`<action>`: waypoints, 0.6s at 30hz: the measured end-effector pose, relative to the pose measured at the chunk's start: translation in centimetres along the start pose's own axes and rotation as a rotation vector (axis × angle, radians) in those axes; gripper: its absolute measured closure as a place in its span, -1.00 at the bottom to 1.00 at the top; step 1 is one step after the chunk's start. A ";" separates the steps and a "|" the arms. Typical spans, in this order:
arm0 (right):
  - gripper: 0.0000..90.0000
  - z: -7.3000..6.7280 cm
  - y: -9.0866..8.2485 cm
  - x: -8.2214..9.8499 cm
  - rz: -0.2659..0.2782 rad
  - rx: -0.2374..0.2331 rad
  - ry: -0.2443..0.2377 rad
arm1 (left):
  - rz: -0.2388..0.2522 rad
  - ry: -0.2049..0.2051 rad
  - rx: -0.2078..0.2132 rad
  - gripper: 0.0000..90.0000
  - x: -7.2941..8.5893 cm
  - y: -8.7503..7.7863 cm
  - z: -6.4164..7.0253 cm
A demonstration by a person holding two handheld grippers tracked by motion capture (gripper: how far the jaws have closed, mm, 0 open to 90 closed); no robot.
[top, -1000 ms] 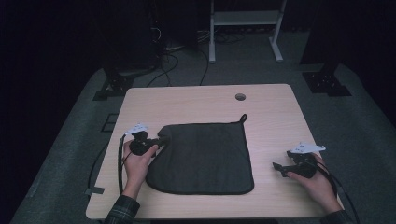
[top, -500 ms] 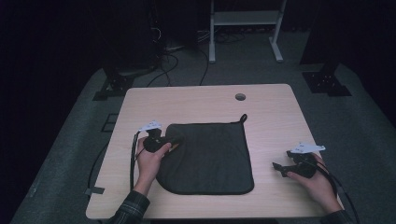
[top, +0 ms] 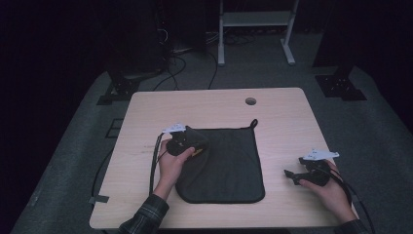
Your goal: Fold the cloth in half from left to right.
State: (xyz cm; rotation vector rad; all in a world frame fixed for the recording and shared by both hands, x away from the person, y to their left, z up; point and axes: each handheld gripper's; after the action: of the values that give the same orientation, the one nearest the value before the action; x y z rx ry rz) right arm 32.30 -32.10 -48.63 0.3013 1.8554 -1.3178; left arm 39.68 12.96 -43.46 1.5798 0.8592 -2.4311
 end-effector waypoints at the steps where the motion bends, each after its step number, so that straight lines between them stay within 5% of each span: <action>1: -0.62 0.0 0.0 0.0 0.000 0.000 0.000 | -0.002 0.004 0.003 0.95 -0.1 0.2 0.1; 18: -0.62 0.0 0.0 0.0 0.000 -0.002 -0.003 | -0.020 -0.009 0.093 0.95 -1.1 5.6 1.5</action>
State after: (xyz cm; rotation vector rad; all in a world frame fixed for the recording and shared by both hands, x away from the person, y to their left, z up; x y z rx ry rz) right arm 32.28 -32.09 -48.63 0.2981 1.8548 -1.3154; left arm 41.16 7.35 -44.30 1.5961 0.7755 -2.5249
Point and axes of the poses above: each handheld gripper's, and its own axes: y roughly forward along the jaws, x roughly out of its underside, z roughly to its right, and after that the axes turned 8 degrees about y, right-handed
